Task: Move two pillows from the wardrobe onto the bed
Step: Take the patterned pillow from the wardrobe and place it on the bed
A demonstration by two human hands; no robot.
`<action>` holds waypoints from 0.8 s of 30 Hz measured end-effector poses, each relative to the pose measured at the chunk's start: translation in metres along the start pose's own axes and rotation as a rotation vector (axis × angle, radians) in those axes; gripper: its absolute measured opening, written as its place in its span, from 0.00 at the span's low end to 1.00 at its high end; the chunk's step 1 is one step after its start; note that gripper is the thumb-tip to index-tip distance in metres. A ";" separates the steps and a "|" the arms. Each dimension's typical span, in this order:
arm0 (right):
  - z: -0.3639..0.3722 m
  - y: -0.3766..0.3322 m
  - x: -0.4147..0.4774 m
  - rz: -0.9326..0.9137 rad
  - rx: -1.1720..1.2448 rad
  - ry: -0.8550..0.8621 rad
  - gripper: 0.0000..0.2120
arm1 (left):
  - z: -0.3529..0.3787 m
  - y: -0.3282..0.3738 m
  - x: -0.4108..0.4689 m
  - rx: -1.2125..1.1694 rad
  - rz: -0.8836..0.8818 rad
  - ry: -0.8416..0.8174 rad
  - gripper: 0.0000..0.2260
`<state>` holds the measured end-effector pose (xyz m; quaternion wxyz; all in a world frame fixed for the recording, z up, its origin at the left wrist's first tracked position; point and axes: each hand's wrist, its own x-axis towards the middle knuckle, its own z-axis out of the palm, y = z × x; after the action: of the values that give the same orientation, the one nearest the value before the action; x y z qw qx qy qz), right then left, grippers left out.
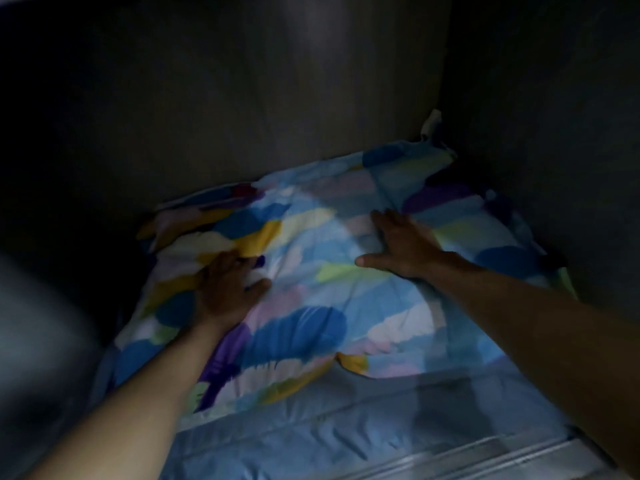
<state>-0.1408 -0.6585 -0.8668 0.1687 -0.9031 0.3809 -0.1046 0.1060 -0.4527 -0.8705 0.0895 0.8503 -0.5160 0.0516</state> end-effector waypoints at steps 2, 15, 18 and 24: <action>0.005 -0.007 0.007 0.004 0.007 0.042 0.46 | 0.006 0.002 0.005 0.009 -0.003 0.038 0.24; 0.004 -0.022 0.000 -0.225 -0.315 0.406 0.12 | -0.011 0.026 0.002 -0.135 -0.017 0.366 0.12; -0.012 -0.031 0.002 -0.318 -0.177 0.543 0.09 | -0.019 0.031 0.004 -0.159 -0.092 0.457 0.10; -0.015 -0.044 0.003 -0.258 0.053 0.538 0.09 | -0.017 0.030 0.006 -0.149 -0.182 0.412 0.03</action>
<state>-0.1147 -0.6356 -0.8356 0.0705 -0.8791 0.2912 -0.3706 0.0818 -0.4679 -0.8499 0.2596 0.8559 -0.4106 0.1775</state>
